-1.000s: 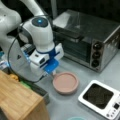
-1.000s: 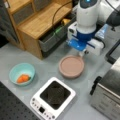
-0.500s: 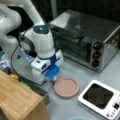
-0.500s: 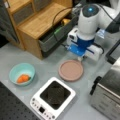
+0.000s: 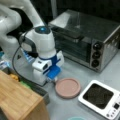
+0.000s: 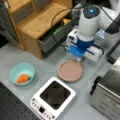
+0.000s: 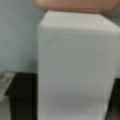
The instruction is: Pick up the pan. Place the pan on the table. Pick up the bowl. Place the bowl on the stove.
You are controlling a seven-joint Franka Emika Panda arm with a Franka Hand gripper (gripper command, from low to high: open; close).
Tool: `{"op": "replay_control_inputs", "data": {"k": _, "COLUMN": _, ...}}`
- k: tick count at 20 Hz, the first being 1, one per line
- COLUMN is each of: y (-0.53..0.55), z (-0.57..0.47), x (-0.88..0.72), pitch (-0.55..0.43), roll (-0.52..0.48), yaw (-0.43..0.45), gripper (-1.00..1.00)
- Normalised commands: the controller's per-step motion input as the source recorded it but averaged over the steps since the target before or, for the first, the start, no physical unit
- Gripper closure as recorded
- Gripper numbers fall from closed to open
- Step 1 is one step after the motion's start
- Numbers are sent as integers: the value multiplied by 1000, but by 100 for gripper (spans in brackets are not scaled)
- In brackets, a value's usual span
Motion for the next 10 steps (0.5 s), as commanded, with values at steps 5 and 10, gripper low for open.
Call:
{"op": "replay_control_inputs", "data": {"k": 5, "y": -16, "z": -118, "x": 37, "pitch": 17, "roll": -93, "yaw": 41, "gripper": -100}}
{"op": "replay_control_inputs", "data": {"k": 10, "y": 4, "z": -77, "x": 28, "pitch": 24, "roll": -68, "yaw": 51, "gripper": -100}}
